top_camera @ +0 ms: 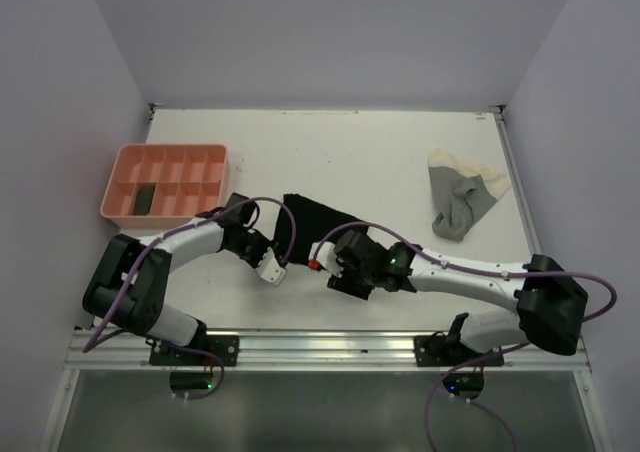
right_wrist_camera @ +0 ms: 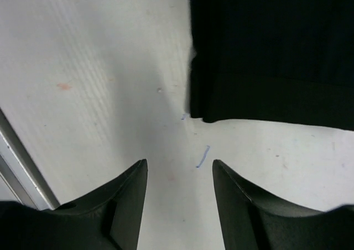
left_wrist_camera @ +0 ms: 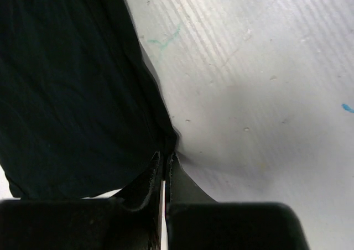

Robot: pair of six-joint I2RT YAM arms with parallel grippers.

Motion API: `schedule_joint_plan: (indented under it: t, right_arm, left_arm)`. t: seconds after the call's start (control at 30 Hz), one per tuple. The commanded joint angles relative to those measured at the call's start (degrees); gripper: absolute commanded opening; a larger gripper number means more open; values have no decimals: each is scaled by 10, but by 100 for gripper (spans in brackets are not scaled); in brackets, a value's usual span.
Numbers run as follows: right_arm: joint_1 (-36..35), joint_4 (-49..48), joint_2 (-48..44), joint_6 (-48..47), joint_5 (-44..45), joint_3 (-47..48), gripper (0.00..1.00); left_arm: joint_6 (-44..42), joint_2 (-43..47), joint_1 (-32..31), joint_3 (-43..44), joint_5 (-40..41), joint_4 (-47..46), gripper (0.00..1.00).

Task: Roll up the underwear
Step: Fold the underwear

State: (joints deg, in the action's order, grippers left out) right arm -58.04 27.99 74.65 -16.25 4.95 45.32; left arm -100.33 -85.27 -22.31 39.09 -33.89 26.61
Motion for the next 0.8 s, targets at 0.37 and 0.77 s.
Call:
schedule_joint_plan:
  t: [0.37,0.77]
  right_arm:
    - [-48,-162,54,-28,40,-44,54]
    - [-48,-170,152,-42,16,-7,38]
  left_arm:
    - [-19,2,37,-1,-42,129,0]
    - [-17,-14,40,23,-55,138,0]
